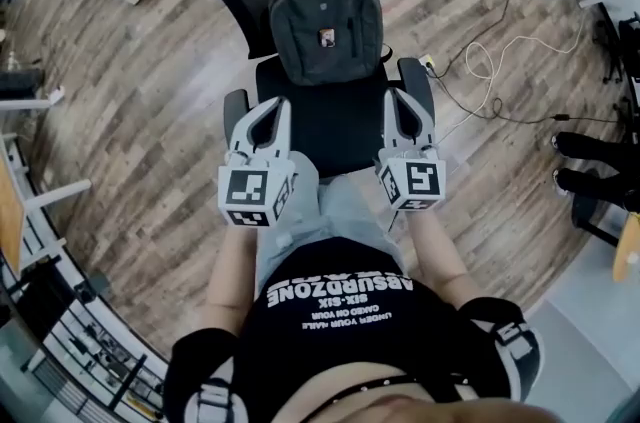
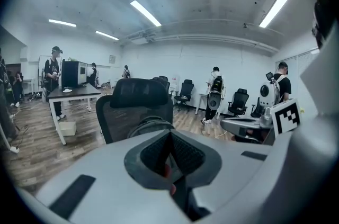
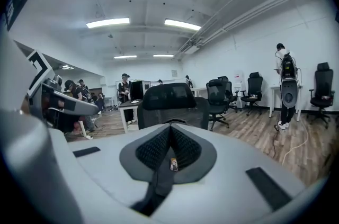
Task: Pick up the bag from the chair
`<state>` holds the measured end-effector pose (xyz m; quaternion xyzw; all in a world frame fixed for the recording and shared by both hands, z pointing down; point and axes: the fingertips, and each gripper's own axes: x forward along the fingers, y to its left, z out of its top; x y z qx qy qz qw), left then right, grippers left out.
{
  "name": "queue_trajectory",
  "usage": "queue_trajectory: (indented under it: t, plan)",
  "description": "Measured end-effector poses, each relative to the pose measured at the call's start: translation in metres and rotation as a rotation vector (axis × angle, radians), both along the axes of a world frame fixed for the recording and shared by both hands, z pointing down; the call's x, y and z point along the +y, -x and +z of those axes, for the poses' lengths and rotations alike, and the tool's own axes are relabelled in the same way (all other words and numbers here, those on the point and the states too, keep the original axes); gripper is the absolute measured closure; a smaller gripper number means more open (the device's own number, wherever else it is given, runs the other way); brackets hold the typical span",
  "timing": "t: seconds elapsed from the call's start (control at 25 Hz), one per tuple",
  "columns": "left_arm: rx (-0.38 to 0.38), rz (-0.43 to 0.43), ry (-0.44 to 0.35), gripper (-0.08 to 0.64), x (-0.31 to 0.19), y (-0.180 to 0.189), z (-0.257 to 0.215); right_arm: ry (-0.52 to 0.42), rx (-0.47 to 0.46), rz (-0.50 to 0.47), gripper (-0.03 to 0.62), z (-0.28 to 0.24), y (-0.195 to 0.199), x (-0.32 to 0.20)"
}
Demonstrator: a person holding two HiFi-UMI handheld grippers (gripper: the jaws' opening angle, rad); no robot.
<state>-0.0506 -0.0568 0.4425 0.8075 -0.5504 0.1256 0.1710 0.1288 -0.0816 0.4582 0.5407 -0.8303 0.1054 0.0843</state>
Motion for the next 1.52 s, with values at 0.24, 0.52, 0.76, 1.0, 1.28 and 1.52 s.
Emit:
queue_trajectory:
  t: [0.24,0.52,0.76,1.0,1.28,1.52]
  plan:
    - [0.000,-0.038,0.007,0.545,-0.019,0.014,0.014,0.012,0.039,0.003,0.578,0.010,-0.002,-0.020]
    - [-0.039,-0.029,0.060,0.545,-0.045,0.022,0.042,0.021,0.132,-0.019,0.577,0.018,-0.005,-0.044]
    - [-0.030,-0.021,0.093,0.543,-0.071,0.023,0.059,0.069,0.187,-0.019,0.577,0.033,-0.023,-0.065]
    - [-0.054,-0.019,0.088,0.543,-0.096,0.027,0.067,0.106,0.212,-0.042,0.508,0.051,-0.028,-0.087]
    - [-0.124,-0.045,0.080,0.491,-0.125,0.033,0.078,0.140,0.253,-0.061,0.492,0.072,-0.029,-0.110]
    - [-0.171,-0.040,0.113,0.444,-0.140,0.033,0.096,0.151,0.284,-0.095,0.489,0.084,-0.023,-0.125]
